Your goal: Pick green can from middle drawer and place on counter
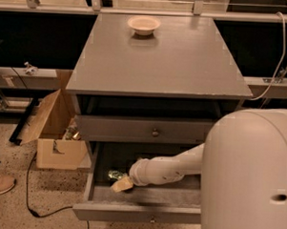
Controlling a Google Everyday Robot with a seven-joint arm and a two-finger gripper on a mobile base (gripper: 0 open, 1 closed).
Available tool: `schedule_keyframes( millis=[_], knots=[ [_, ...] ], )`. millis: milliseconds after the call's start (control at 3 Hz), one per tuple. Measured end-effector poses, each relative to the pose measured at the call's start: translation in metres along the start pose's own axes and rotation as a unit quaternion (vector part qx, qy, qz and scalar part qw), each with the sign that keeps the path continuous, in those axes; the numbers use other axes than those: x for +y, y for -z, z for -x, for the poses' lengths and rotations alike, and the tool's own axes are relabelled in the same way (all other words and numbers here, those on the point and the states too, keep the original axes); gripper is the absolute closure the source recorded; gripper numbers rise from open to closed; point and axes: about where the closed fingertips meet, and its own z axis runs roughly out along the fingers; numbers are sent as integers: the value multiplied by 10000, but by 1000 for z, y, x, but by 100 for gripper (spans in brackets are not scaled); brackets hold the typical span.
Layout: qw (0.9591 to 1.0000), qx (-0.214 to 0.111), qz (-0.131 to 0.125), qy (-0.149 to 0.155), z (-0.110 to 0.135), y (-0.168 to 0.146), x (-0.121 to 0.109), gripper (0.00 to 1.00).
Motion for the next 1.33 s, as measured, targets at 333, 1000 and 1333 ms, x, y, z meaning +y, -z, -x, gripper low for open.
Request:
schedule_keyframes(
  millis=[333,1000,1333],
  knots=[
    [9999,-34,104,70,3,-25,4,0],
    [9993,8,342,118,2,-62,11,15],
    [9990,54,430,136,1,-76,15,34]
  ],
)
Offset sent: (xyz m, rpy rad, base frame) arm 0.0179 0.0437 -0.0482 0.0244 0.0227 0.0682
